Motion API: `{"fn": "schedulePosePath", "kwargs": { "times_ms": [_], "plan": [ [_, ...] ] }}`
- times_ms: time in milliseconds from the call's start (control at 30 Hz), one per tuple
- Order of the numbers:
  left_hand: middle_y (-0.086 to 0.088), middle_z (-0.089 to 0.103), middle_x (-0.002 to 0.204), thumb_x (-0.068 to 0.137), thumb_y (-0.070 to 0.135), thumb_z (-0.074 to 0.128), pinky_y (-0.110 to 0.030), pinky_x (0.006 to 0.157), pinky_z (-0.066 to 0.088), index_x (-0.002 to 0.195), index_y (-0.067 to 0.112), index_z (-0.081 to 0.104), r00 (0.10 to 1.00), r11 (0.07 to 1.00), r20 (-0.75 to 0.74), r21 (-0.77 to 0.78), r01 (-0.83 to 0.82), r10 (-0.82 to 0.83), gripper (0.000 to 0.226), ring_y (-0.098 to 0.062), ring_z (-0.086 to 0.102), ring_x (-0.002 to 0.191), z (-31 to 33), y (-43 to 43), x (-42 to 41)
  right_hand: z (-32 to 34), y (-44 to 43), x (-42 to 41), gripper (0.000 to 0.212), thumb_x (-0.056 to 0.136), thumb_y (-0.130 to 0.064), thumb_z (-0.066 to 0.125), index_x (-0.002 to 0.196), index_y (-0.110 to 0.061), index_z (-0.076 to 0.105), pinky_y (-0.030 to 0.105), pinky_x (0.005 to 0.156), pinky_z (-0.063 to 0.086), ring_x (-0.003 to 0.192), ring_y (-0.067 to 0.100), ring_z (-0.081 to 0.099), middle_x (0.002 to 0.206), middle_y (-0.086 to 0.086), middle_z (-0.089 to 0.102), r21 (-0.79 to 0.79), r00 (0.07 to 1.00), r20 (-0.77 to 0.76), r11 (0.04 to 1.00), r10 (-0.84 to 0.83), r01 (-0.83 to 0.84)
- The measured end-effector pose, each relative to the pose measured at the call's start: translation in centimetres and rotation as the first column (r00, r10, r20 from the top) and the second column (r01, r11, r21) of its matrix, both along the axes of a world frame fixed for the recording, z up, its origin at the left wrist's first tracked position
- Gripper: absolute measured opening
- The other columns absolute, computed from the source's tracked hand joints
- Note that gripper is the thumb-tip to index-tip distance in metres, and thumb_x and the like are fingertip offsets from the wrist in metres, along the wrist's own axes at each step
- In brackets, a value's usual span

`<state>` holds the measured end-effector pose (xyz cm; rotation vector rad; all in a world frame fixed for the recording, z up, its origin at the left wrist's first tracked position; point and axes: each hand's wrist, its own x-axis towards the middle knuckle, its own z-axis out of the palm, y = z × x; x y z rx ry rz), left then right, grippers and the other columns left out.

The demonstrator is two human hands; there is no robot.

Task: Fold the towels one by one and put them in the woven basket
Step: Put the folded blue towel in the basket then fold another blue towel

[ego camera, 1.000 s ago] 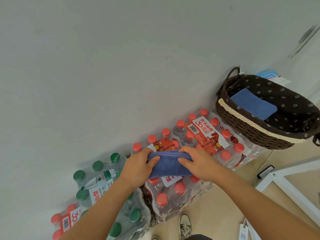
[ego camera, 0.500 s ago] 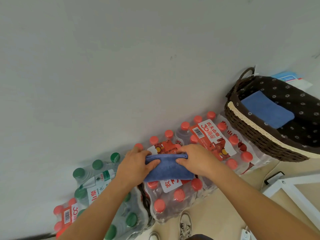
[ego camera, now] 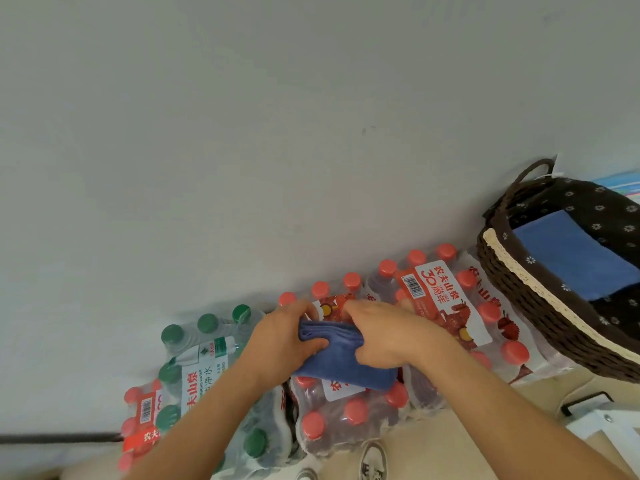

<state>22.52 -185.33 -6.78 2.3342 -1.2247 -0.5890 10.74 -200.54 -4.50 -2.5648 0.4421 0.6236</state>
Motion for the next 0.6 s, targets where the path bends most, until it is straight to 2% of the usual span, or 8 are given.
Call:
{"fn": "schedulePosePath", "kwargs": {
  "times_ms": [100, 167, 233, 300, 333, 400, 533, 600],
  "plan": [
    [0.01, 0.061, 0.088, 0.069, 0.03, 0.077, -0.015, 0.06, 0.042, 0.094, 0.037, 0.04, 1.0, 0.993, -0.005, -0.114, 0.015, -0.016, 0.045, -0.005, 0.057, 0.072, 2.0, -0.3, -1.2, 0.9, 2.4, 0.3, 0.057, 0.073, -0.051, 0.063, 0.121, -0.031, 0.039, 0.045, 0.089, 0.033, 0.099, 0.015, 0.055, 0.109, -0.012, 0.057, 0.066, 0.977, 0.21, 0.997, -0.045, 0.032],
    [0.012, 0.063, 0.086, 0.066, 0.027, 0.078, -0.015, 0.062, 0.045, 0.094, 0.041, 0.04, 1.0, 0.98, -0.019, -0.201, -0.014, 0.01, 0.049, -0.005, 0.06, 0.077, 3.8, -0.5, -1.8, 1.2, 3.2, 0.3, 0.042, 0.073, -0.053, 0.062, 0.11, -0.038, 0.047, 0.042, 0.087, 0.035, 0.092, 0.009, 0.057, 0.097, -0.014, 0.061, 0.078, 0.922, 0.374, 0.994, -0.105, 0.081],
    [0.021, 0.061, 0.093, 0.068, 0.025, 0.082, -0.011, 0.067, 0.046, 0.098, 0.043, 0.043, 0.99, 0.958, -0.134, -0.277, -0.082, 0.046, 0.053, 0.002, 0.059, 0.087, 5.3, -0.2, -2.1, 1.8, 3.1, -0.3, 0.035, 0.073, -0.055, 0.062, 0.101, -0.037, 0.054, 0.038, 0.085, 0.039, 0.085, 0.006, 0.058, 0.087, -0.015, 0.062, 0.169, 0.855, 0.481, 0.977, -0.196, 0.129],
    [0.027, 0.059, 0.099, 0.071, 0.041, 0.08, -0.011, 0.074, 0.047, 0.109, 0.042, 0.048, 0.98, 0.941, -0.198, -0.329, -0.084, 0.018, 0.05, 0.004, 0.059, 0.094, 6.2, 0.3, -2.4, 2.7, 2.6, -1.3, 0.028, 0.07, -0.055, 0.066, 0.091, -0.039, 0.055, 0.03, 0.08, 0.045, 0.08, 0.005, 0.059, 0.081, -0.018, 0.062, 0.277, 0.796, 0.538, 0.95, -0.279, 0.146],
    [0.025, 0.06, 0.101, 0.072, 0.052, 0.075, -0.014, 0.076, 0.048, 0.112, 0.041, 0.05, 0.987, 0.938, -0.159, -0.344, -0.046, -0.01, 0.049, 0.001, 0.06, 0.096, 6.4, 0.5, -2.6, 3.2, 2.5, -1.9, 0.023, 0.07, -0.052, 0.07, 0.085, -0.047, 0.053, 0.023, 0.075, 0.046, 0.078, 0.004, 0.06, 0.078, -0.021, 0.061, 0.308, 0.77, 0.561, 0.94, -0.306, 0.148],
    [0.021, 0.063, 0.098, 0.073, 0.065, 0.065, -0.018, 0.074, 0.048, 0.107, 0.039, 0.056, 0.998, 0.929, -0.062, -0.371, -0.001, -0.024, 0.044, -0.002, 0.061, 0.092, 6.8, 0.7, -3.1, 4.2, 2.8, -2.8, 0.03, 0.07, -0.044, 0.074, 0.081, -0.06, 0.051, 0.016, 0.068, 0.048, 0.079, -0.001, 0.061, 0.076, -0.026, 0.062, 0.362, 0.721, 0.597, 0.92, -0.352, 0.149],
    [0.012, 0.062, 0.074, 0.072, 0.063, 0.058, -0.019, 0.059, 0.045, 0.081, 0.03, 0.054, 0.999, 0.915, 0.028, -0.402, -0.031, 0.046, 0.035, -0.008, 0.06, 0.072, 7.9, 0.5, -4.0, 5.0, 4.8, -4.0, 0.031, 0.075, -0.035, 0.076, 0.099, -0.044, 0.059, 0.019, 0.074, 0.052, 0.088, -0.004, 0.064, 0.095, -0.024, 0.067, 0.54, 0.668, 0.566, 0.829, -0.483, 0.143],
    [0.006, 0.061, 0.066, 0.074, 0.06, 0.058, -0.022, 0.053, 0.045, 0.074, 0.024, 0.052, 0.998, 0.907, -0.006, -0.418, -0.058, 0.061, 0.037, -0.01, 0.057, 0.062, 8.4, 0.6, -4.1, 5.1, 5.6, -4.9, 0.031, 0.077, -0.047, 0.071, 0.104, -0.042, 0.056, 0.022, 0.074, 0.053, 0.087, -0.001, 0.063, 0.097, -0.021, 0.066, 0.526, 0.719, 0.517, 0.835, -0.465, 0.161]
  ]
}}
